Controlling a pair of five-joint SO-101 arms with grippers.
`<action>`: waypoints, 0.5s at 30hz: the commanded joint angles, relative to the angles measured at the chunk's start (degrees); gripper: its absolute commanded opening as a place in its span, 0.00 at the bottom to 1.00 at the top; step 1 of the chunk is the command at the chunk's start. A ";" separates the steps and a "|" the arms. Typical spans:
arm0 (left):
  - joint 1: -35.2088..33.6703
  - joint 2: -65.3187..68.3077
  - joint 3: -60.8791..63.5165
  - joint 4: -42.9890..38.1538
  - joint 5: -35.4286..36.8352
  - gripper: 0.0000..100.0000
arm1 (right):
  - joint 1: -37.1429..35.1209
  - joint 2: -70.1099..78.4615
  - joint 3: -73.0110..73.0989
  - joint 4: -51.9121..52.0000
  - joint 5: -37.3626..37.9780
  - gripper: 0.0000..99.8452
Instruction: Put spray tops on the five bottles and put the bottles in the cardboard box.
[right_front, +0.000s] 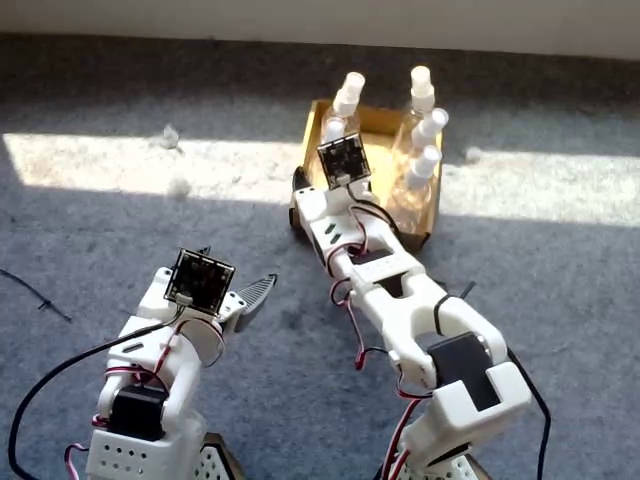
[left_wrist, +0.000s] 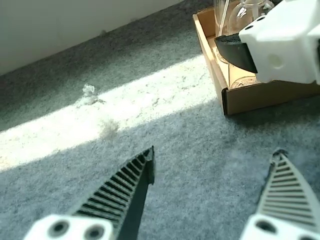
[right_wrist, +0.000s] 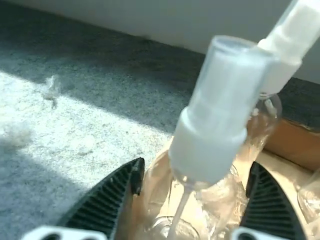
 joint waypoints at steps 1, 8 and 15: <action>0.57 -0.57 -0.22 -0.18 -0.70 0.33 | 1.10 -4.53 -0.22 -0.40 0.26 0.28; 0.57 -0.57 -0.22 -0.18 -0.70 0.33 | 0.92 -10.15 -0.22 0.13 0.26 0.28; 0.57 -0.48 -0.22 -0.18 -0.70 0.33 | 1.10 -10.68 -0.66 0.22 0.53 0.28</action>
